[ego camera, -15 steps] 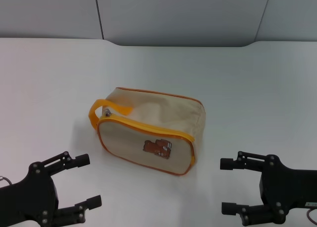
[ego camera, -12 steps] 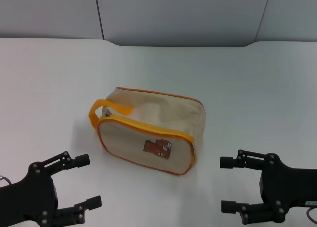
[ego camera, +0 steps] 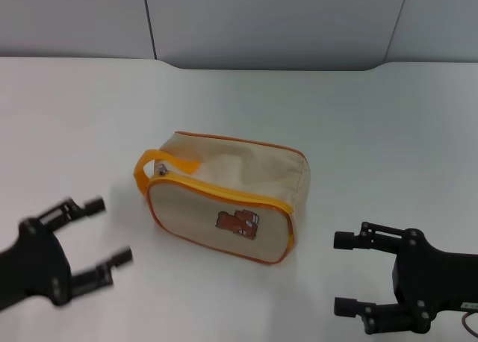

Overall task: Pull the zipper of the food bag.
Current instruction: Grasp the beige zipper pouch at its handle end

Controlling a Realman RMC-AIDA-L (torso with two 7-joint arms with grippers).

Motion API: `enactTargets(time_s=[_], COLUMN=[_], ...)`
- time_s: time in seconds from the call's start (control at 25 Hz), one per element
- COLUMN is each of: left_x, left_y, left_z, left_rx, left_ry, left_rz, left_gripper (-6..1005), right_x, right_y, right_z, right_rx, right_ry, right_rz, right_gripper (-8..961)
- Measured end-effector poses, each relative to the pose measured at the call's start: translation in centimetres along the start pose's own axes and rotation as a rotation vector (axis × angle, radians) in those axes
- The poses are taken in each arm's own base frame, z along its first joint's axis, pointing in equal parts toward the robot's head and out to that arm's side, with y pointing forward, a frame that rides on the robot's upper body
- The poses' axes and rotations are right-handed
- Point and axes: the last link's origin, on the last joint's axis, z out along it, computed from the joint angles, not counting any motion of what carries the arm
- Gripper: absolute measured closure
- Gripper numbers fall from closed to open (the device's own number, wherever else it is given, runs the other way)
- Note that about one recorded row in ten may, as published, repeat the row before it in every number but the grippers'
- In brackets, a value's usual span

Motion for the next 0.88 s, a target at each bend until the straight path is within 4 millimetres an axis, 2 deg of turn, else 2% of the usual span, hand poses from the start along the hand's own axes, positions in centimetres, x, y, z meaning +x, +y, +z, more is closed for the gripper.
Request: enactTargets(time_s=[0.16, 0.32, 0.52, 0.8, 0.88], left_x=[-1.1, -2.3, -3.2, -3.2, -3.1], left_y=[-0.9, -1.4, -1.8, -1.5, -1.5], left_z=[0.9, 4.3, 7.1, 8.3, 8.6], left_rx=[0.093, 0.107, 0.112, 0.125, 0.129], left_ry=[-0.041, -0.075, -0.123, -0.098, -0.091], left_rz=[0.009, 0.003, 0.007, 0.042, 0.052], left_gripper=[181, 183, 186, 190, 258], right_x=[0.2, 0.4, 0.5, 0.6, 0.6], right_y=[0.2, 0.4, 0.6, 0.7, 0.7], right_z=[-0.3, -0.5, -0.7, -0.9, -0.9], right_rx=[0.019, 0.025, 0.028, 0.045, 0.045], right_ry=[-0.008, -0.007, -0.012, -0.022, -0.021], right_rz=[0.006, 0.012, 0.018, 0.021, 0.021], right_gripper=[116, 115, 115, 116, 116])
